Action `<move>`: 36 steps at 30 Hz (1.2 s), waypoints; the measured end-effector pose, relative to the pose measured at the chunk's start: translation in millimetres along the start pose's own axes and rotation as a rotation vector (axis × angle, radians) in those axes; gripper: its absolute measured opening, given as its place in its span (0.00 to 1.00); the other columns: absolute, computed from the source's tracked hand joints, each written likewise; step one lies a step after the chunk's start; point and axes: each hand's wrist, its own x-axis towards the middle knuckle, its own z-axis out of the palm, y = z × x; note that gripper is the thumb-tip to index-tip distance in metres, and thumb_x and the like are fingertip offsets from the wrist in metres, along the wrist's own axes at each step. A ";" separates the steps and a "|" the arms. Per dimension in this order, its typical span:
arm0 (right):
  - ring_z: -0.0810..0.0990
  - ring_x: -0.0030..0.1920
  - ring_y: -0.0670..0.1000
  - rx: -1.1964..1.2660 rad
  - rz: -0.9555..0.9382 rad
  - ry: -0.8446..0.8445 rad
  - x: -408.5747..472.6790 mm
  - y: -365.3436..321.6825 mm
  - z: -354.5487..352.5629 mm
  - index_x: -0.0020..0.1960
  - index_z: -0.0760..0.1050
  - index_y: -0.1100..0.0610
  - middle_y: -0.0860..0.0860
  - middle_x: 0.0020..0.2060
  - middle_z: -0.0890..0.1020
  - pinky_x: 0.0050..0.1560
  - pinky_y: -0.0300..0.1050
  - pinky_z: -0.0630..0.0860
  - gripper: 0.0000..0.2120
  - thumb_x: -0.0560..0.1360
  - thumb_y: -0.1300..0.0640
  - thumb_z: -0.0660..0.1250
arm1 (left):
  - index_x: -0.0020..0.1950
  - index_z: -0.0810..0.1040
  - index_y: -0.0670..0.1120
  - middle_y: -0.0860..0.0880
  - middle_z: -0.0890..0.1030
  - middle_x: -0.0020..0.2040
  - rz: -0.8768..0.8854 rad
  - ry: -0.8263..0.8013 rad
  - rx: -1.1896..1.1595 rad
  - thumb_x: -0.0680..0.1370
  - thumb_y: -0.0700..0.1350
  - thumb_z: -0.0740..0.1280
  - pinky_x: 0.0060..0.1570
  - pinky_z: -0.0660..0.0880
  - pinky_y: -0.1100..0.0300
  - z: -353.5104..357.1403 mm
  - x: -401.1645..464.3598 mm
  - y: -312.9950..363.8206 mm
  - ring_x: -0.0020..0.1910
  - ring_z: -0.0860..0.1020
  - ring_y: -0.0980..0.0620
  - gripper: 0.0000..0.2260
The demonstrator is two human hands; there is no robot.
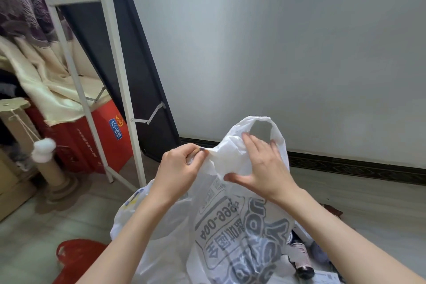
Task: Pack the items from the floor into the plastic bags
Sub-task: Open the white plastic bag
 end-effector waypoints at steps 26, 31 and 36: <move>0.75 0.33 0.50 1.072 0.542 0.177 -6.6 58.5 -30.9 0.42 0.76 0.61 0.53 0.34 0.78 0.34 0.43 0.71 0.11 0.79 0.60 0.58 | 0.50 0.76 0.50 0.49 0.73 0.56 -0.239 0.152 0.277 0.76 0.49 0.62 0.59 0.65 0.47 -22.1 11.5 -51.7 0.60 0.70 0.47 0.07; 0.74 0.32 0.49 1.067 0.490 0.088 -3.7 47.4 -23.6 0.41 0.75 0.59 0.53 0.33 0.76 0.33 0.40 0.71 0.12 0.79 0.61 0.57 | 0.70 0.64 0.53 0.53 0.68 0.68 0.359 -0.128 0.285 0.69 0.65 0.62 0.66 0.62 0.55 3.0 0.6 -17.6 0.67 0.66 0.56 0.32; 0.75 0.32 0.46 1.055 0.466 0.042 2.0 38.7 -17.3 0.42 0.75 0.57 0.52 0.35 0.78 0.31 0.35 0.73 0.10 0.79 0.60 0.58 | 0.63 0.69 0.55 0.58 0.72 0.63 0.340 -0.455 0.171 0.71 0.59 0.68 0.57 0.73 0.56 31.6 -7.8 -9.3 0.56 0.73 0.60 0.23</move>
